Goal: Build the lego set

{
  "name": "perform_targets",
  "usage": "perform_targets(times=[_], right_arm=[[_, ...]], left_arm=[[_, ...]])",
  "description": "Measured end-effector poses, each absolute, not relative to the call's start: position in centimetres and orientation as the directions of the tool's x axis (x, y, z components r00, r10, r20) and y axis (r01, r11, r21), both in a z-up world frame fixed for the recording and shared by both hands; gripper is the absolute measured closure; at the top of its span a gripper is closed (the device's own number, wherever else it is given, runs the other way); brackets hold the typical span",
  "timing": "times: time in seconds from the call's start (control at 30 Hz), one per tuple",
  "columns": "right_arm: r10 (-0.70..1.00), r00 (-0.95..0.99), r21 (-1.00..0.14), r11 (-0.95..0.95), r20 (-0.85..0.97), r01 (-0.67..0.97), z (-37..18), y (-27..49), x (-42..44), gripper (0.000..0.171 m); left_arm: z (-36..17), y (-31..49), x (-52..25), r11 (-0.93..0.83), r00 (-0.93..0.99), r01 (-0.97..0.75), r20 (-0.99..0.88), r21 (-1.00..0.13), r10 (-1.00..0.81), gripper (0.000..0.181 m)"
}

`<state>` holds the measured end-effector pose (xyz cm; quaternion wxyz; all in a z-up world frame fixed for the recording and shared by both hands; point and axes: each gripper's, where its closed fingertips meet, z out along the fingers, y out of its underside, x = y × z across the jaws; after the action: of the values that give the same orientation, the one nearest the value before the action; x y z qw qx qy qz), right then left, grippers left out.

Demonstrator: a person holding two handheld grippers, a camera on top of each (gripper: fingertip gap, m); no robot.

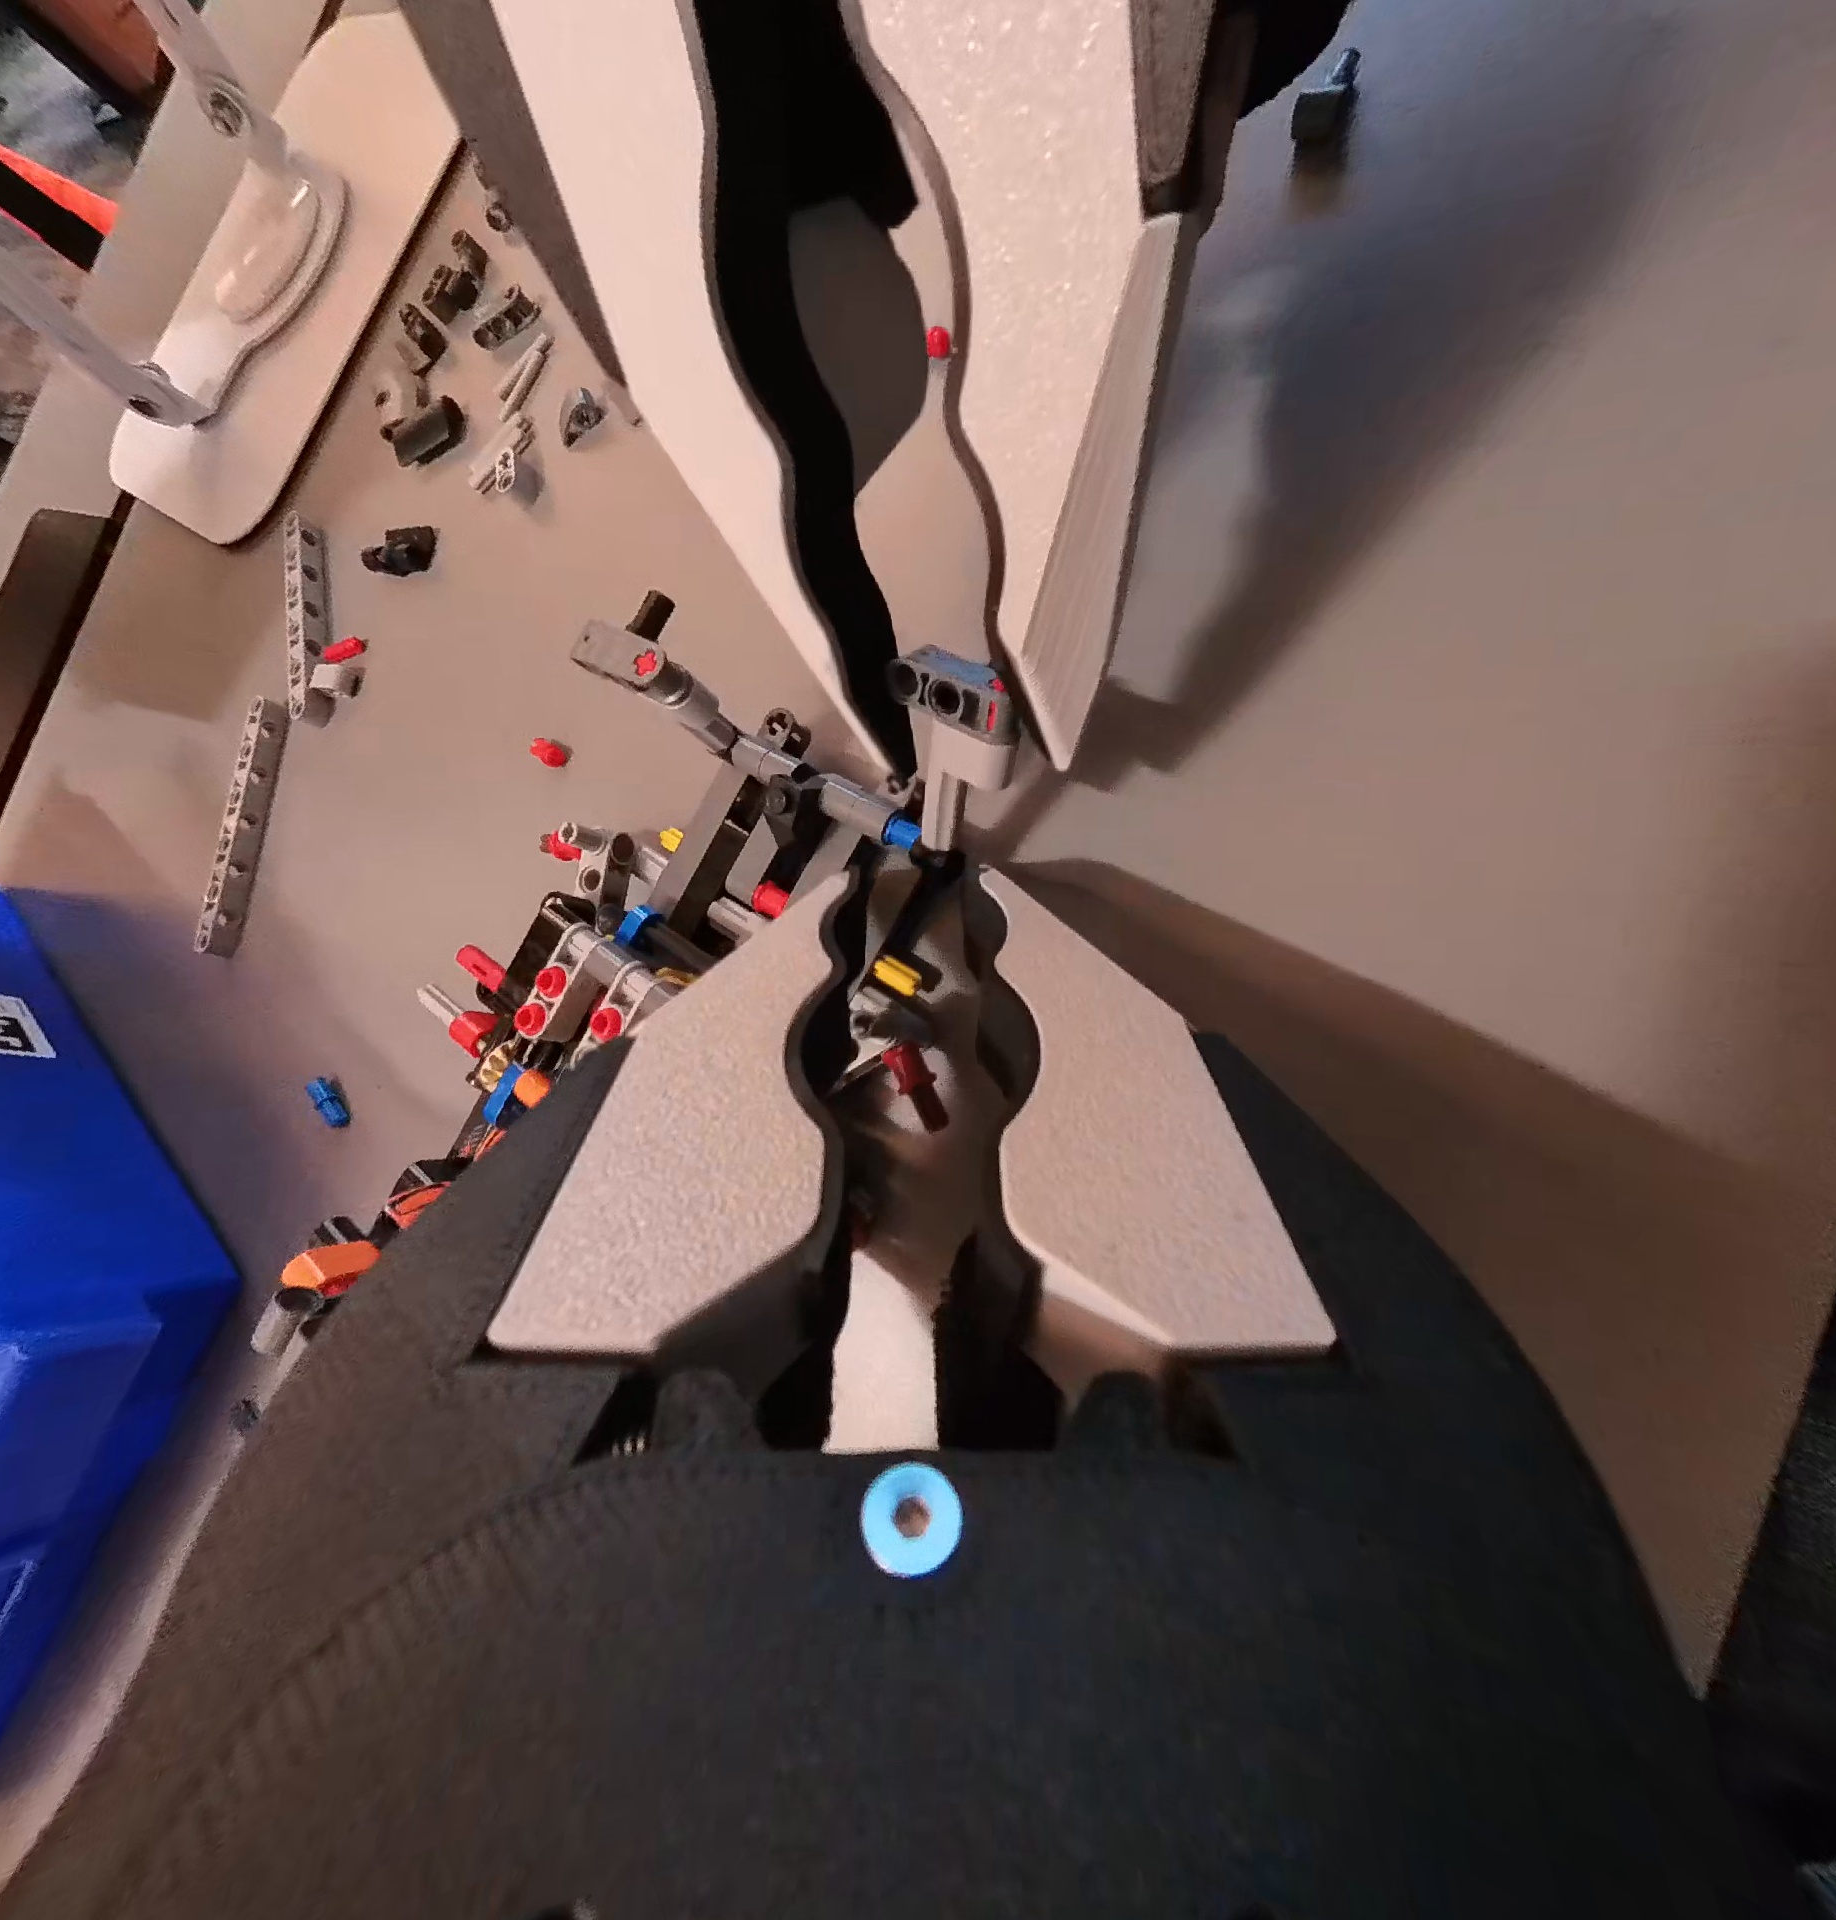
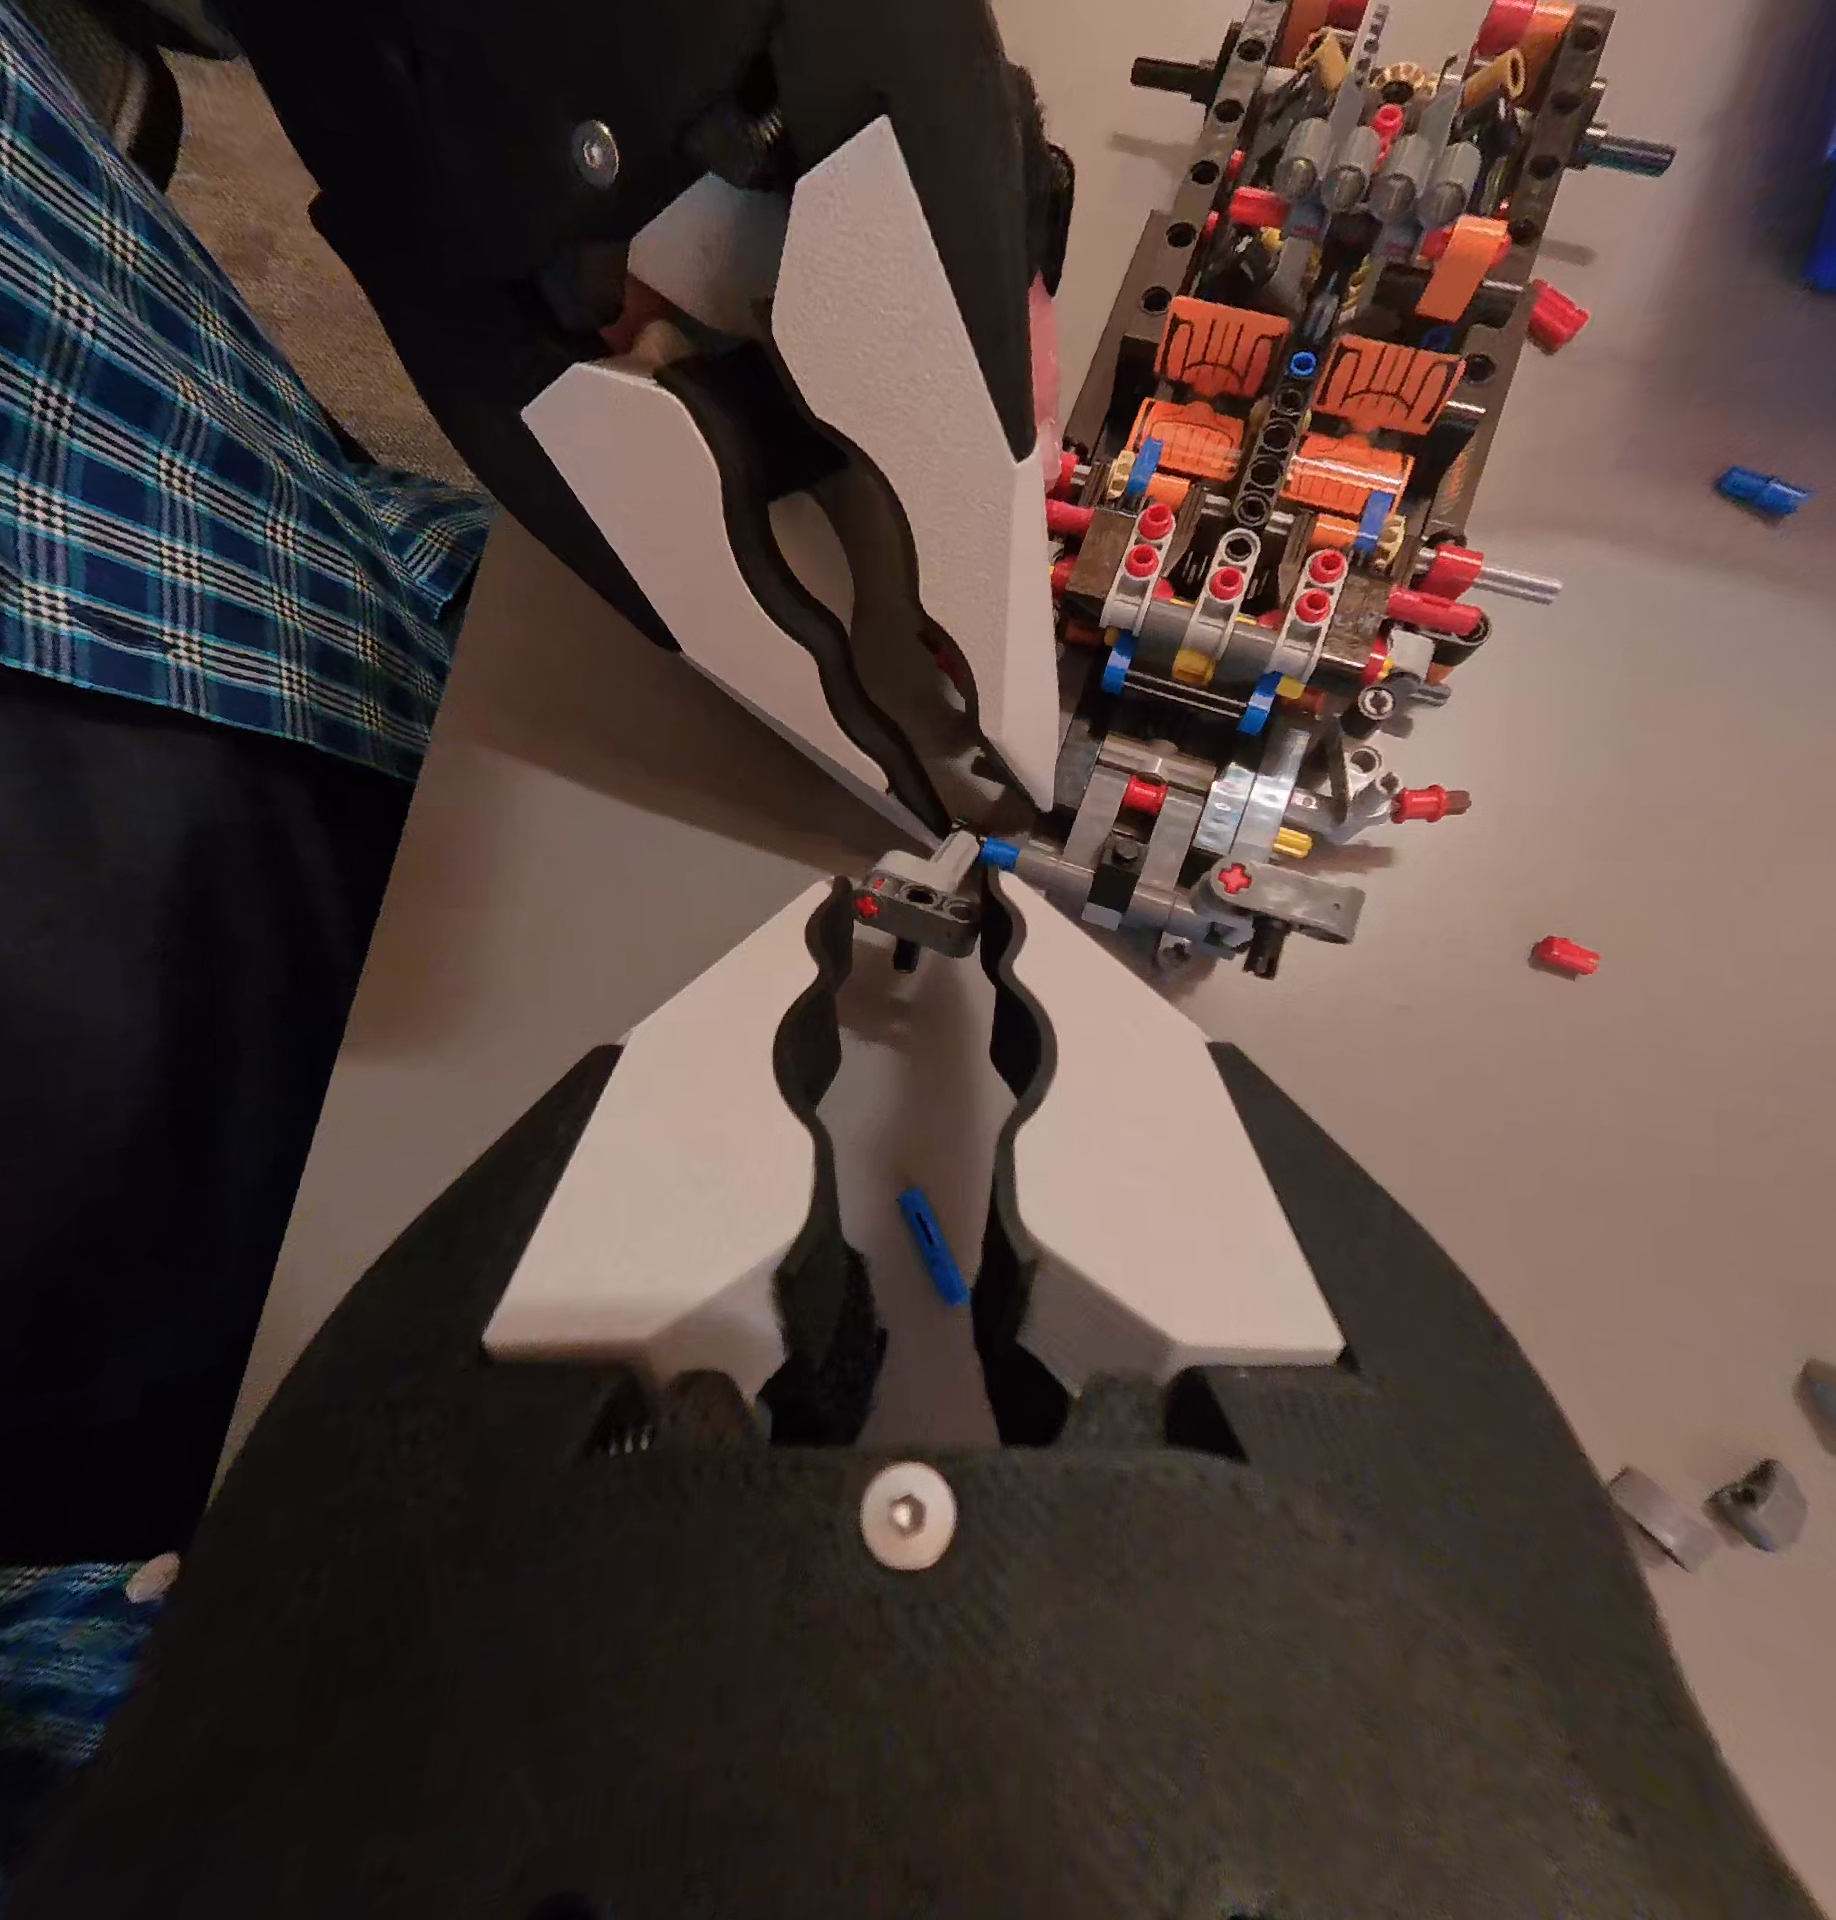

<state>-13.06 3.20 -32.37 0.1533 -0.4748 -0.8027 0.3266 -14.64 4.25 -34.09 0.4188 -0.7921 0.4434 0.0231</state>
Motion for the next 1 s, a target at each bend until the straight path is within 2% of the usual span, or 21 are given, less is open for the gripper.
perform_targets(times=[0.03, 1.0], right_arm=[[0.862, -0.503, -0.671, 0.336, -0.063, 0.661, -32.4, 3.2, -13.0, 0.148], [0.846, -0.534, -0.643, 0.408, -0.002, 0.648, -32.6, 4.9, -12.7, 0.148]], left_arm=[[-34.1, 4.3, -14.7, -0.256, 0.608, -0.719, -0.406, -0.646, -0.683, 0.165], [-33.7, 5.5, -14.9, -0.362, 0.695, -0.628, -0.287, -0.689, -0.66, 0.167]])
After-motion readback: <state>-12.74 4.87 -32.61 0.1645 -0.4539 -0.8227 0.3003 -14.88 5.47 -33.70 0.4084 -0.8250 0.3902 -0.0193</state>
